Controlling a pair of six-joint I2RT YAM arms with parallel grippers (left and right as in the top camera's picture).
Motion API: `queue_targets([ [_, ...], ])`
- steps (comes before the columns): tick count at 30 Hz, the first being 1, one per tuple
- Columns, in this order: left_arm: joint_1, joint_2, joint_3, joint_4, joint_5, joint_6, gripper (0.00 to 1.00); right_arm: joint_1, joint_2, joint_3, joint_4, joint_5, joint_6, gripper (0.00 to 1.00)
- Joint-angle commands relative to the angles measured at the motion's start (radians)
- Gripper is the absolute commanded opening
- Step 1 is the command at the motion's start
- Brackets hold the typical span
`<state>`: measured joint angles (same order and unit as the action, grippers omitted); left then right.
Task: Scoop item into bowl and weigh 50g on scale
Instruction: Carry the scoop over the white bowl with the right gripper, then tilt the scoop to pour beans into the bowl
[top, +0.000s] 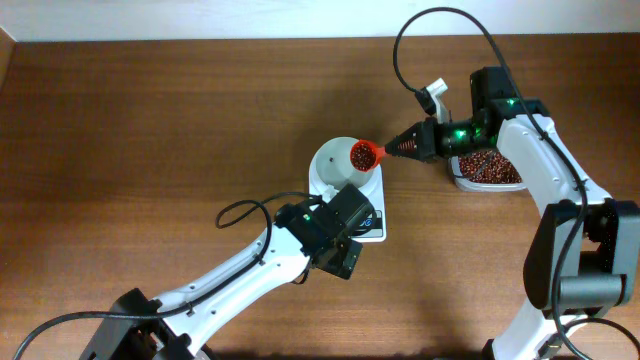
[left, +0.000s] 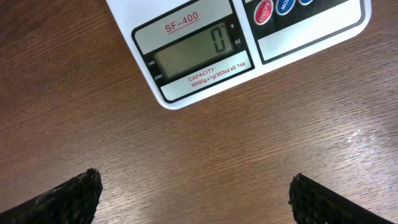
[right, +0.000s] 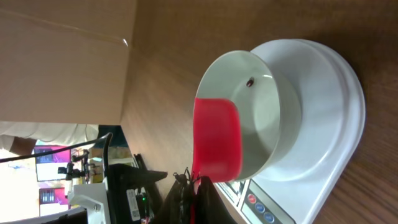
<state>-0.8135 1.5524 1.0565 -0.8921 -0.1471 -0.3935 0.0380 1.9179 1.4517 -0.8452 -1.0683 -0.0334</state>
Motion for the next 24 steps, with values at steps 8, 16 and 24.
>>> queue_targets([
  [8, -0.004, 0.006, -0.008, 0.001, -0.011, -0.006, 0.99, 0.095, -0.027, 0.182, -0.11, 0.271, -0.014, 0.04],
  [16, -0.004, 0.006, -0.008, 0.001, -0.011, -0.006, 0.99, 0.159, -0.046, 0.273, -0.187, 0.425, -0.095, 0.04],
  [24, -0.004, 0.006, -0.008, 0.001, -0.011, -0.006, 0.99, 0.209, -0.049, 0.306, -0.208, 0.483, -0.218, 0.04],
])
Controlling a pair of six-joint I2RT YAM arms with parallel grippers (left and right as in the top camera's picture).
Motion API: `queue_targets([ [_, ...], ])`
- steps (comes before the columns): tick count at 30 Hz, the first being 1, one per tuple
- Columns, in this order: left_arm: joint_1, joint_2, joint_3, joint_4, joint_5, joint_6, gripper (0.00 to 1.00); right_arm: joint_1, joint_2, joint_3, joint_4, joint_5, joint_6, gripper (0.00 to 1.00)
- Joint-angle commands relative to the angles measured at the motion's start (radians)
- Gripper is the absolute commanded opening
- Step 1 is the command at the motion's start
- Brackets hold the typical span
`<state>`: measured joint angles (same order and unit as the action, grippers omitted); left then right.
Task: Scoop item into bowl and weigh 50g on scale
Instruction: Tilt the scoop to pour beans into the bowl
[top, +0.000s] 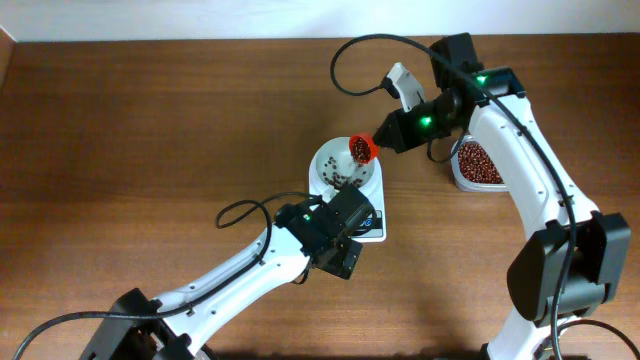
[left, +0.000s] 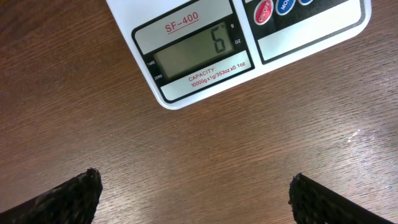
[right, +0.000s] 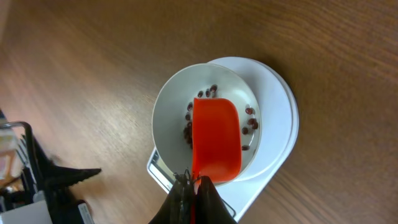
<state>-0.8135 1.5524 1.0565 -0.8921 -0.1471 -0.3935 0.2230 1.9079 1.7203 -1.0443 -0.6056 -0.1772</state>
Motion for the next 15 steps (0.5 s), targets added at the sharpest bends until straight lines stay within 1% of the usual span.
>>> queue_targets([
  [1, -0.004, 0.006, -0.008, 0.001, -0.011, -0.006, 0.99, 0.03, -0.039, 0.046, -0.014, 0.026, -0.082, 0.04],
  [6, -0.004, 0.006, -0.008, 0.001, -0.011, -0.006, 0.99, 0.06, -0.039, 0.099, -0.035, 0.13, -0.082, 0.04],
  [7, -0.004, 0.006, -0.008, 0.001, -0.011, -0.006, 0.99, 0.073, -0.039, 0.108, -0.041, 0.185, -0.082, 0.04],
  [10, -0.004, 0.006, -0.008, 0.001, -0.011, -0.006, 0.99, 0.099, -0.039, 0.112, -0.046, 0.255, -0.082, 0.04],
  [12, -0.004, 0.006, -0.008, 0.001, -0.011, -0.006, 0.99, 0.123, -0.039, 0.112, -0.052, 0.292, -0.122, 0.04],
  [14, -0.004, 0.006, -0.008, 0.001, -0.011, -0.006, 0.99, 0.154, -0.039, 0.112, -0.049, 0.369, -0.122, 0.04],
  [15, -0.004, 0.006, -0.008, 0.001, -0.011, -0.006, 0.99, 0.164, -0.039, 0.112, -0.048, 0.375, -0.123, 0.04],
])
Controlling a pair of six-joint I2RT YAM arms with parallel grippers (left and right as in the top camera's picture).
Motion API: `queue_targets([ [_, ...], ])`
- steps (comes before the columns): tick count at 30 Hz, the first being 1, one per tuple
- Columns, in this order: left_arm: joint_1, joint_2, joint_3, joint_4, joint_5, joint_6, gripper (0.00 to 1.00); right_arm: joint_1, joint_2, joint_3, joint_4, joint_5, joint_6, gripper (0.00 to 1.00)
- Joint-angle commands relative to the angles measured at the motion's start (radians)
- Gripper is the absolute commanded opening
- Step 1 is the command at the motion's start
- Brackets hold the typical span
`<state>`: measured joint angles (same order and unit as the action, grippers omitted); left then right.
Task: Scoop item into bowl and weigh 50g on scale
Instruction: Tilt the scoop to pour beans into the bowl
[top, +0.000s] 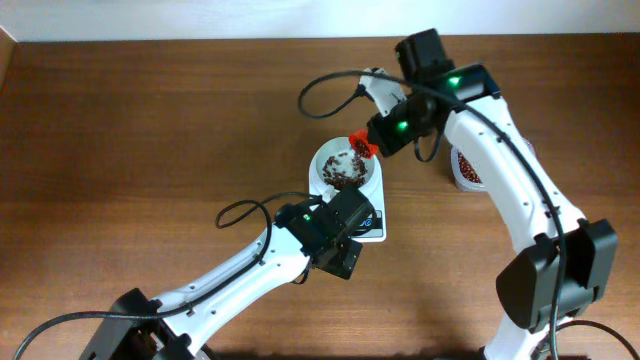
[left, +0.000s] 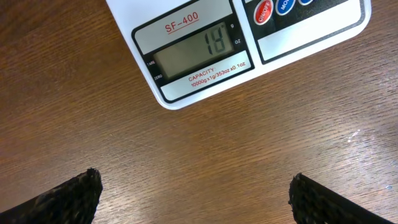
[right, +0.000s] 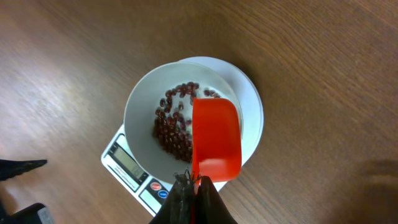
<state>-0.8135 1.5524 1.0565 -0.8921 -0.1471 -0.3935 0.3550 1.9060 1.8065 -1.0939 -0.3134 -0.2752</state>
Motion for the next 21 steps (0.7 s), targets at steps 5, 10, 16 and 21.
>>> queue_targets([
  [5, -0.004, 0.006, -0.008, 0.001, -0.011, -0.006, 0.99, 0.066, -0.037, 0.026, 0.0, 0.123, -0.06, 0.04],
  [10, -0.004, 0.006, -0.008, 0.001, -0.011, -0.006, 0.99, 0.066, -0.037, 0.026, 0.014, 0.107, -0.106, 0.04],
  [16, -0.004, 0.006, -0.008, 0.001, -0.011, -0.006, 0.99, 0.089, -0.037, 0.026, 0.022, 0.11, -0.113, 0.04],
  [21, -0.004, 0.006, -0.008, 0.001, -0.011, -0.006, 0.99, 0.089, -0.037, 0.026, 0.035, 0.116, -0.103, 0.04],
])
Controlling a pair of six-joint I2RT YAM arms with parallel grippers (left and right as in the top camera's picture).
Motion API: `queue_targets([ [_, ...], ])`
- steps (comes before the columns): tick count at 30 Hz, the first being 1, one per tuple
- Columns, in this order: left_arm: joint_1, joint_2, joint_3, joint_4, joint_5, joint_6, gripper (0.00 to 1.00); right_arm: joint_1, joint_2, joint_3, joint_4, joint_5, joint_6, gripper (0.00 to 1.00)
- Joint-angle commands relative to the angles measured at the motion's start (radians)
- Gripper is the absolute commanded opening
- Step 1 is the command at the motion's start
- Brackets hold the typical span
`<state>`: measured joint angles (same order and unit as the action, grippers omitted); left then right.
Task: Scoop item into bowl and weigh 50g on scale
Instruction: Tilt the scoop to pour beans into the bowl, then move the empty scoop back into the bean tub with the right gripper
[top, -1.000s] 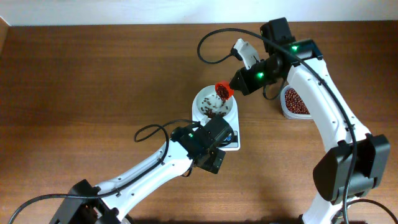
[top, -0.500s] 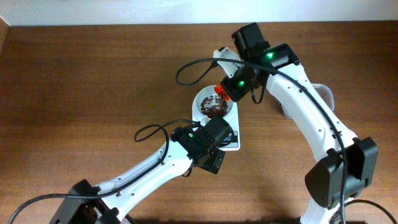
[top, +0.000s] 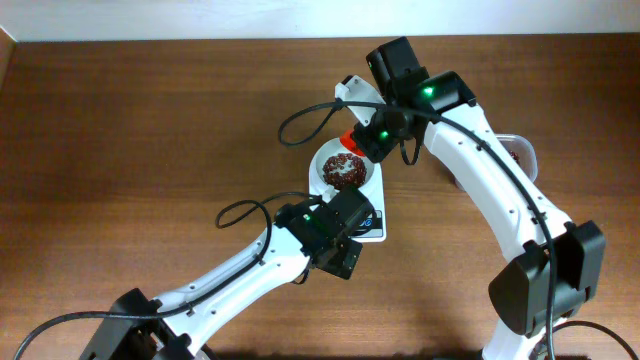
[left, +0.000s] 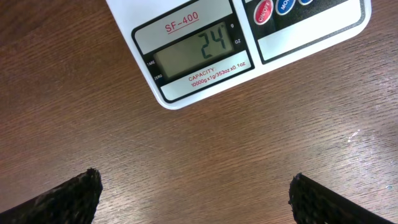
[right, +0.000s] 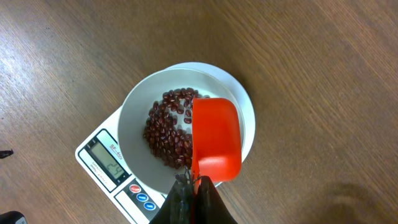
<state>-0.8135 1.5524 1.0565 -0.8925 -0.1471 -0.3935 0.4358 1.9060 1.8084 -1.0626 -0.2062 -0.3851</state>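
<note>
A white bowl (right: 140, 127) sits on the white scale (right: 106, 180) and holds a heap of dark red beans (right: 168, 127). The scale's display (left: 196, 53) reads 24. My right gripper (right: 194, 186) is shut on the handle of a red scoop (right: 214, 140), which is turned over above the bowl's right side. In the overhead view the scoop (top: 350, 139) hangs over the bowl (top: 346, 171). My left gripper (left: 194, 196) stands open over bare wood just in front of the scale, nothing between its fingers (left: 68, 199).
A clear container (top: 520, 155) peeks out at the right behind my right arm; its contents are hidden. The scale's red and blue buttons (left: 264, 9) lie next to the display. The table's far edge meets a pale wall.
The right arm has swung further left and the scoop is more turned over. More beans lie in the bowl. The display went from 13 to 24. The left gripper has not moved.
The scoop was full at the bowl's rim with the display at 0 and one bean in the bowl. Then beans lay in the bowl at 6, then more at 13. Now the heap reads 24 and the scoop is tipped over it.
</note>
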Motion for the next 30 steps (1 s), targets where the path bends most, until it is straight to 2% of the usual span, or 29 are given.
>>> queue_targets([
  [1, -0.004, 0.006, -0.008, 0.001, -0.011, -0.006, 0.99, 0.008, -0.037, 0.024, 0.005, 0.017, 0.008, 0.04],
  [6, -0.004, 0.006, -0.008, 0.002, -0.011, -0.006, 0.99, 0.008, -0.037, 0.024, 0.031, 0.03, 0.061, 0.04],
  [9, -0.004, 0.006, -0.008, 0.002, -0.011, -0.006, 0.99, -0.017, -0.037, 0.024, 0.031, 0.009, 0.196, 0.04],
  [12, -0.004, 0.006, -0.008, 0.002, -0.011, -0.006, 0.99, -0.081, -0.037, 0.024, 0.022, -0.236, 0.212, 0.04],
  [15, -0.004, 0.006, -0.008, 0.002, -0.011, -0.006, 0.99, -0.172, -0.037, 0.024, 0.009, -0.409, 0.296, 0.04],
  [18, -0.004, 0.006, -0.008, 0.002, -0.011, -0.006, 0.99, -0.293, -0.037, 0.024, -0.046, -0.577, 0.296, 0.04],
  [23, -0.004, 0.006, -0.008, 0.002, -0.011, -0.006, 0.99, -0.46, -0.035, 0.023, -0.095, -0.575, 0.211, 0.04],
  [30, -0.004, 0.006, -0.008, 0.002, -0.011, -0.006, 0.99, -0.623, -0.035, 0.022, -0.15, -0.568, 0.21, 0.04],
])
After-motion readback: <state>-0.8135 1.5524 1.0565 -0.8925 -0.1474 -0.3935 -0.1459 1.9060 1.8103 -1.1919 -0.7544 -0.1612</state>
